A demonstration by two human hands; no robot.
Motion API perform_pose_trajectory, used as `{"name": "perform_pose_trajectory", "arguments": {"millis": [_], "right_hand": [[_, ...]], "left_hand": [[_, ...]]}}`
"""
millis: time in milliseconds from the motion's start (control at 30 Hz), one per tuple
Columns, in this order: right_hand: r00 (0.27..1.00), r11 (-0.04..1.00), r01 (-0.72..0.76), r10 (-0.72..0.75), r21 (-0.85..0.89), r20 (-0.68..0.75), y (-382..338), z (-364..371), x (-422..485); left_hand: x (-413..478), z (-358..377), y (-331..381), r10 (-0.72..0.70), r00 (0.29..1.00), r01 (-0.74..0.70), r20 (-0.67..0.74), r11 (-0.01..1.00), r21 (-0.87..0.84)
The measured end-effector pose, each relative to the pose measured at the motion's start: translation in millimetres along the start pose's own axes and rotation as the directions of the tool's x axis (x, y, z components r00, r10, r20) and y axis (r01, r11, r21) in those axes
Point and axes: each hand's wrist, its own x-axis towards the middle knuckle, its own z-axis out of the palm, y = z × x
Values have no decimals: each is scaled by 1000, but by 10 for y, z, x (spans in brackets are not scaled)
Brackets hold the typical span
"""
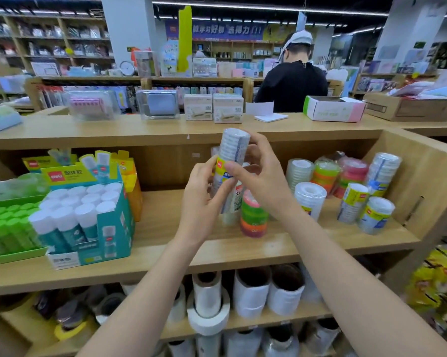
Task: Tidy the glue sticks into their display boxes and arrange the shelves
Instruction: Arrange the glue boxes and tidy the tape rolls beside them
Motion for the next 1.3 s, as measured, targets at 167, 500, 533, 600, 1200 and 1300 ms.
{"name": "perform_pose_trajectory", "arguments": {"millis": [167, 500, 533, 600, 1200, 1300], "right_hand": [[987, 999, -19, 14, -29, -162, -20, -535, -140], [825, 932, -149, -68, -332, -561, 126, -2081, -375], [805, 915, -177, -77, -362, -588, 170, -2202, -407], [766, 872, -246, -92, -423, -636, 276, -2410, -455], [808, 659, -517, 165, -546, -565, 1166, -2561, -752], [813, 628, -519, 152, -580, -562, 1168, -2562, -749]], "left_hand": [[65, 361, 199, 46, 992, -51, 115, 998, 42], [259, 1667, 559, 321, 864, -399, 387, 906, 140], [266, 1802, 564, 339, 840, -433, 424, 890, 147], [285, 2045, 560, 347, 799, -496, 491, 842, 212], [200, 2481, 393, 161, 619, -626, 769, 693, 358], [166, 2497, 345, 169, 624, -611, 763, 714, 341]]}}
